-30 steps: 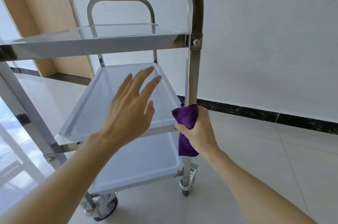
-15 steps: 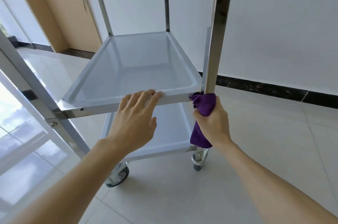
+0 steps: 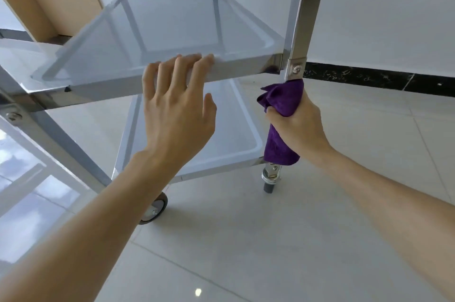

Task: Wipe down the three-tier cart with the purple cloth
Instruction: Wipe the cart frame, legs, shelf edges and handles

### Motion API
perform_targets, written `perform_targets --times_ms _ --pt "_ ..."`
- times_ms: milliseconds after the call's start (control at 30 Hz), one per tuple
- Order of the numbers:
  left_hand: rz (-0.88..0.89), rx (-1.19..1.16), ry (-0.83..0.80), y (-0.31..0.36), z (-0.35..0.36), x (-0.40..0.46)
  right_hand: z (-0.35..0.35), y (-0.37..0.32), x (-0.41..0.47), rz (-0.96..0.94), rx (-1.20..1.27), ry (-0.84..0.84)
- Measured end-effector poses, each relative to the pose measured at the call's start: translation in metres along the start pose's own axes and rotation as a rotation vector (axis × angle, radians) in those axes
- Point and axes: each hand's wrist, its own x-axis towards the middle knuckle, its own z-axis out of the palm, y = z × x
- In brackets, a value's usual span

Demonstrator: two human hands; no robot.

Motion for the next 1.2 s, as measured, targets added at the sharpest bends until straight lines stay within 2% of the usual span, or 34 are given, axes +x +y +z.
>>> perform_targets --times_ms 167,400,567,733,833,900,1033,1200 --pt "0.036 -0.025 0.076 -0.004 -0.006 -0.013 0.001 0.008 -0.024 -0.042 -0.02 -0.025" --pt "0.051 -0.053 0.106 -0.002 -0.027 -0.036 0.011 0.048 -0.089 0.11 -0.016 -0.094" --pt "0.08 -0.088 0.06 -0.001 -0.041 -0.045 0.006 0.034 -0.108 0.158 -0.022 -0.002" --pt "0.105 -0.114 0.034 -0.004 -0.043 -0.048 -0.013 -0.032 -0.074 -0.042 -0.026 0.205" --pt "0.096 -0.127 0.019 -0.004 -0.045 -0.048 -0.011 -0.043 -0.067 -0.095 -0.036 0.247" --pt "0.099 -0.123 0.014 -0.004 -0.046 -0.049 -0.004 -0.023 -0.079 -0.04 -0.062 0.208" --pt "0.115 -0.119 -0.017 -0.005 -0.047 -0.052 0.01 0.028 -0.111 0.172 -0.138 0.021" --pt "0.185 -0.193 -0.078 -0.016 -0.054 -0.055 0.005 0.044 -0.118 0.239 -0.33 -0.126"
